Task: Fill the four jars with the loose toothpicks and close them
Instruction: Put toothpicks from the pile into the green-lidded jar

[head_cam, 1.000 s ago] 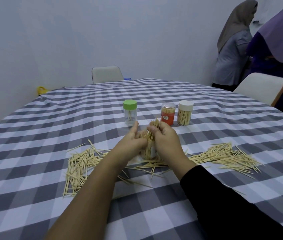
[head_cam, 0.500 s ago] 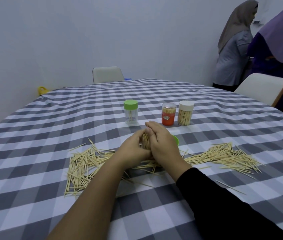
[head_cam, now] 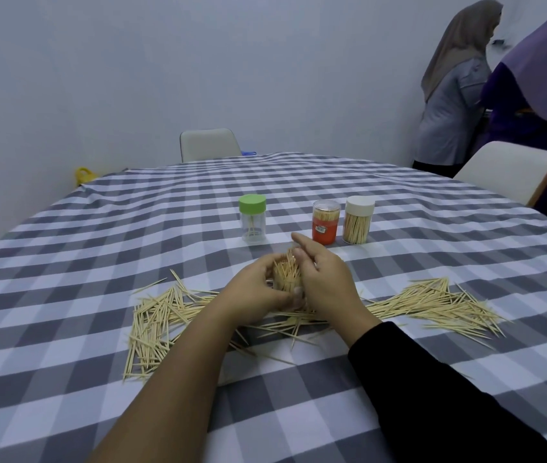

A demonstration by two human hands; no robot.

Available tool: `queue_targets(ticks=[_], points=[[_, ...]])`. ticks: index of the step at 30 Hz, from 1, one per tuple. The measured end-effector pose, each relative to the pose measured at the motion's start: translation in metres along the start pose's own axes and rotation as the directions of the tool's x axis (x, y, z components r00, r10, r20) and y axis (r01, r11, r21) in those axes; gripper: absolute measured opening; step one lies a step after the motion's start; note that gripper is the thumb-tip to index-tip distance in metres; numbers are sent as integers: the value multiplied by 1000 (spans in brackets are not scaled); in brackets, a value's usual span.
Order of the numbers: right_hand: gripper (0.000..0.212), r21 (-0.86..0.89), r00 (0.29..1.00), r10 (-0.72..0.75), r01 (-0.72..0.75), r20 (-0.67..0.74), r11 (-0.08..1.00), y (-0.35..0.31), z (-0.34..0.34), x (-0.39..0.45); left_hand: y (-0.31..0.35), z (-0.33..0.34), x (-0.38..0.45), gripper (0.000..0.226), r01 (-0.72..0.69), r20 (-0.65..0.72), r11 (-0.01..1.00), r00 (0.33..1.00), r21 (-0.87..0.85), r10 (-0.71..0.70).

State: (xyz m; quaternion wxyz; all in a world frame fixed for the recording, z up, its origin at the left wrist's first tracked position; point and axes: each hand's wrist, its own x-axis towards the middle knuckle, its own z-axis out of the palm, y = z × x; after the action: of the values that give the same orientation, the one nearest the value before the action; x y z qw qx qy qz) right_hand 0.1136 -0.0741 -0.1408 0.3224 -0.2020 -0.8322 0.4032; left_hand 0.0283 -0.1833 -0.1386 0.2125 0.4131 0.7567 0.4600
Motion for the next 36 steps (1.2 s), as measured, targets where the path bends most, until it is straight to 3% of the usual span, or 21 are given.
queue_targets(ticks=[3,6,8,11,17,24,33,36], points=[[40,18,991,-93,92,99,996,-3,1,-2,1,0,0,54,-17,-4,999,1000,49,18],[40,-149,959,-269,280,90,948,-1,7,-5,4,-1,1,48,-72,-16,985,997,156,75],[45,-277,946,-315,325,81,904,2,9,-4,4,-1,2,55,-80,-7,982,997,171,83],[55,-400,946,-294,326,140,857,5,8,-3,1,-2,3,59,-49,-16,991,999,122,52],[58,-375,929,-292,361,228,854,11,10,-2,-6,-2,7,60,-43,-12,995,999,93,45],[40,-428,884,-465,441,53,789,8,4,-7,-7,-2,7,51,-48,-30,995,998,90,51],[47,-474,909,-410,391,67,789,6,3,-7,-9,-1,6,59,-53,-48,995,997,86,57],[49,-432,929,-359,362,92,826,2,-2,-5,-8,0,4,75,-46,-68,995,996,85,52]])
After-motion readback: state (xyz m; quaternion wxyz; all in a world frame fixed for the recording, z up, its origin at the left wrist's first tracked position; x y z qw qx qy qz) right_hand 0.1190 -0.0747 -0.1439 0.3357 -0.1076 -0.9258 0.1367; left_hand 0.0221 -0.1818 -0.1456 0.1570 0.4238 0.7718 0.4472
